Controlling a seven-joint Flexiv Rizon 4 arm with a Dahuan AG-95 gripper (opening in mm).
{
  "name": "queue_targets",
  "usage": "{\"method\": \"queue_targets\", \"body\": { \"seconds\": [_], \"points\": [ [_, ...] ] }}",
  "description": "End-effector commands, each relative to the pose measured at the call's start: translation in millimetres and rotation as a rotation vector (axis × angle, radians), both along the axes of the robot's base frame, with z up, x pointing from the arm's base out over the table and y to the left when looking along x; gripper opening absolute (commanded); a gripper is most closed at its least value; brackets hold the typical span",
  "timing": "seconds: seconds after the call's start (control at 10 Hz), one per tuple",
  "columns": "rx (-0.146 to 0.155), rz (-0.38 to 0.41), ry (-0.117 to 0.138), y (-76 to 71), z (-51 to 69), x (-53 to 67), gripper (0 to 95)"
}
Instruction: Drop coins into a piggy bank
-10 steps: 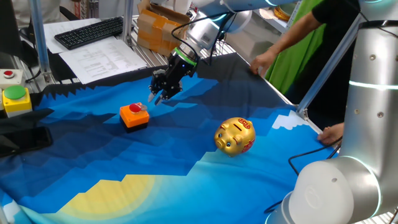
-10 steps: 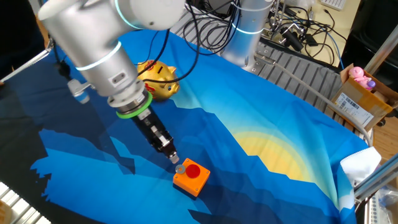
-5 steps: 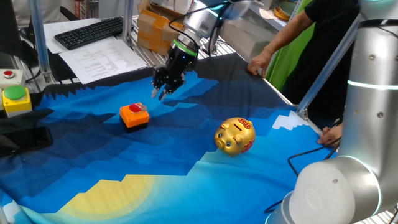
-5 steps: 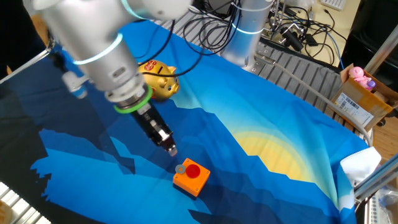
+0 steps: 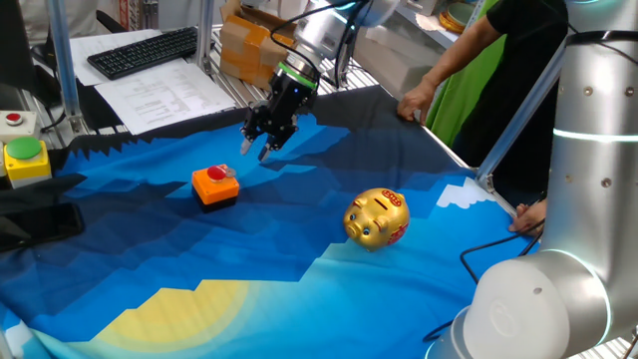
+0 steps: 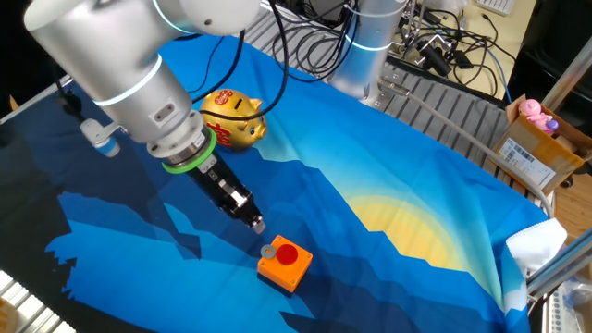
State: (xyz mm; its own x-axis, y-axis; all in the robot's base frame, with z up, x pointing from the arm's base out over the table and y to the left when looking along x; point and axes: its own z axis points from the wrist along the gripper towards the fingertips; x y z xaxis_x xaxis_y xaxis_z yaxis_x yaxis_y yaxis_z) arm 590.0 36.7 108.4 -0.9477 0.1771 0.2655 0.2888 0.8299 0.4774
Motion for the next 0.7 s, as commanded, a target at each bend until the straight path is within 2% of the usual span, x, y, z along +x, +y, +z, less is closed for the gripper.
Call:
{"method": "queue_targets", "body": {
  "seconds": [0.1, 0.3, 0.4, 0.5, 0.7],
  "points": [
    [0.015, 0.052, 0.023, 0.3, -0.6, 2.8, 38.0],
    [0.008, 0.049, 0.020, 0.3, -0.6, 2.8, 38.0],
    [0.016, 0.040, 0.026, 0.9, -3.1, 3.4, 38.0],
    [0.018, 0.038, 0.026, 1.9, -7.0, 4.4, 38.0],
    [0.040, 0.026, 0.026, 4.6, -18.3, 6.8, 38.0]
  ]
}}
